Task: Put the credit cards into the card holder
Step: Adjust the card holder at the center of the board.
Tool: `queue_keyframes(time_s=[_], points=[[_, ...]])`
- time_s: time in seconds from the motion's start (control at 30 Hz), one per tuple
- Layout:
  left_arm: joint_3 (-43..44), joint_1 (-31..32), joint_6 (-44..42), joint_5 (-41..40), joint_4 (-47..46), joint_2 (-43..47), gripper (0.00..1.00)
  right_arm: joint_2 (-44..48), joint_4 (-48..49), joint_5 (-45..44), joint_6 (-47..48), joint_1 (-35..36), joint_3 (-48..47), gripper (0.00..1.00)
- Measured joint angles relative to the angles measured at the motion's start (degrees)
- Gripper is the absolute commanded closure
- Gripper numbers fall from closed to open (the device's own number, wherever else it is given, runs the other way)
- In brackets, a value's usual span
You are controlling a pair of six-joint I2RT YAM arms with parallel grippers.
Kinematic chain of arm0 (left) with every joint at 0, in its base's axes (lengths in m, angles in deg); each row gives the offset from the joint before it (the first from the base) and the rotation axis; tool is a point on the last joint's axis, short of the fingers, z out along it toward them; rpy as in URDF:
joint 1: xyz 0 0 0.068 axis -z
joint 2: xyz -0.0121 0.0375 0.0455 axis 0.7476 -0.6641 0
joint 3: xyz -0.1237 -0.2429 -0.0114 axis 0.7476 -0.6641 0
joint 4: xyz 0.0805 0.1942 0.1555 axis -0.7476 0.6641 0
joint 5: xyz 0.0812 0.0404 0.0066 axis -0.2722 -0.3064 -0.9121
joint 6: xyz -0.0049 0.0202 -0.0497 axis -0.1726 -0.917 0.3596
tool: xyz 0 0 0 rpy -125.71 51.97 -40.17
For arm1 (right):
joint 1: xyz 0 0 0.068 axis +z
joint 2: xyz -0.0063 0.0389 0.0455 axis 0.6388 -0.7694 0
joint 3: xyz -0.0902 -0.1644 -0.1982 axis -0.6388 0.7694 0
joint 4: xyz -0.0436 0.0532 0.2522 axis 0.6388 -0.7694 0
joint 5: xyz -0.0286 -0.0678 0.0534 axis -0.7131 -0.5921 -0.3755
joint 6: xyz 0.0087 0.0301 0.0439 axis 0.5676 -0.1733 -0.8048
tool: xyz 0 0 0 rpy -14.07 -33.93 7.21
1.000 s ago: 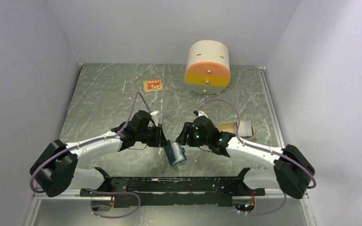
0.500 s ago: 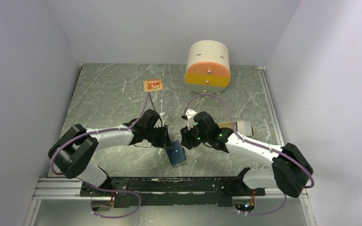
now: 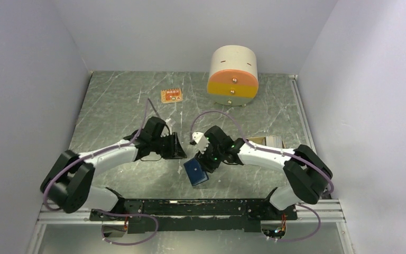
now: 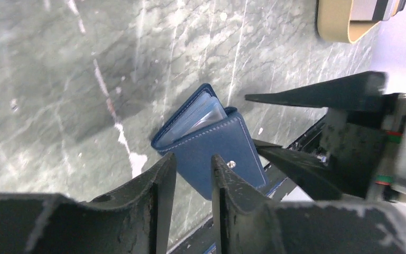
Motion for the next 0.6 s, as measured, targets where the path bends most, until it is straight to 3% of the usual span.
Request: queue_keyframes(time_s=[0.2,0.37,0.47,0.6], points=[[-4.7,-0.5,1.9,-2.5,4.7,8.9,0.64,-3.3,7.6,-0.8,-8.5,4.9,-0.2,0.53],[-7.8,-0.5,3.1,-3.5,7.5,10.8,0.68,-6.8,13.7,-1.6,-15.0,9.3,-2.7,0.50],[-7.9,-0.6,3.3,-3.5,7.9,10.0,0.69,-6.2,14.8,-1.4,-14.2,10.4,-3.0,0.49],[-7.9,-0.6,3.3,-2.7,7.8,8.5,0.69,-0.9,12.2,-1.0,-5.0,10.3,-1.5,0.49]])
